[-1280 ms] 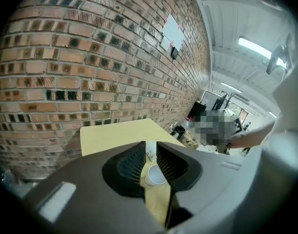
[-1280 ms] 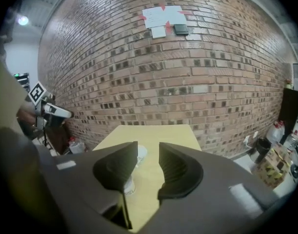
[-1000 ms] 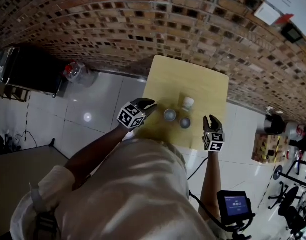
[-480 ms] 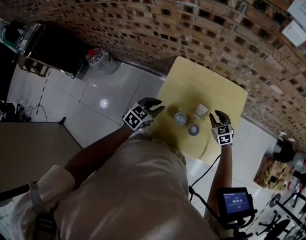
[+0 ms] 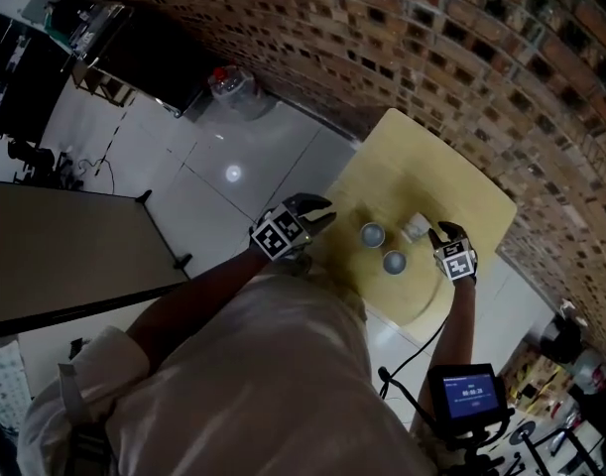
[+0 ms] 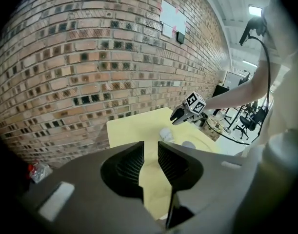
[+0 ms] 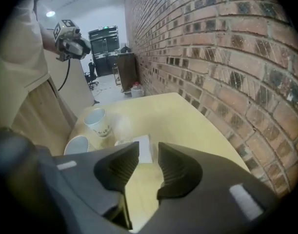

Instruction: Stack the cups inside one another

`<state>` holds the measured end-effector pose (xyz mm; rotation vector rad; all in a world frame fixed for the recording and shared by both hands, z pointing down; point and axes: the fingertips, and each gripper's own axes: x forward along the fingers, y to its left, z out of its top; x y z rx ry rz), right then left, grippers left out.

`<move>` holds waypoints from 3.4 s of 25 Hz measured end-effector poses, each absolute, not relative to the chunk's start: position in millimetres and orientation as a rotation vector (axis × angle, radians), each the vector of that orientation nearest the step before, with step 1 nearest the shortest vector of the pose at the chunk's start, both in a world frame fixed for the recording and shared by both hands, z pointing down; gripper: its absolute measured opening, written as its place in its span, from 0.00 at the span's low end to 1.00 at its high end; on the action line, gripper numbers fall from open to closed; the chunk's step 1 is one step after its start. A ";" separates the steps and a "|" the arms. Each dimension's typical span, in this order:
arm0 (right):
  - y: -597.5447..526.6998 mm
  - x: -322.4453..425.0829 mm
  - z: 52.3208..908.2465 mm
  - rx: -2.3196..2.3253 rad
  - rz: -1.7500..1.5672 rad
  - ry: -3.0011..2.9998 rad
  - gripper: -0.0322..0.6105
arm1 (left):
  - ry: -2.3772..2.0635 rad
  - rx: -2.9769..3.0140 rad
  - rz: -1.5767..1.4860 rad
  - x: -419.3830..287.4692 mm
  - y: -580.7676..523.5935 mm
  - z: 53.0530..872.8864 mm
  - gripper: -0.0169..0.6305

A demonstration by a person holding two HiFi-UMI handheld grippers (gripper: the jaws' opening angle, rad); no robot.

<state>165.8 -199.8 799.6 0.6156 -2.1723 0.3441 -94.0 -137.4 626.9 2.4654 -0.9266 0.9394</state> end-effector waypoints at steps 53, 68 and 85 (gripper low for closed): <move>-116.0 177.1 781.1 0.667 0.346 -1.938 0.07 | -0.815 2.494 0.811 -73.4 -124.4 634.0 0.14; -45.7 188.8 804.8 0.540 0.256 -1.649 0.07 | -0.630 2.582 0.794 -49.4 -147.1 632.5 0.14; -20.0 188.4 842.8 0.513 0.275 -1.474 0.08 | -0.568 2.590 0.794 -61.4 -150.0 637.4 0.14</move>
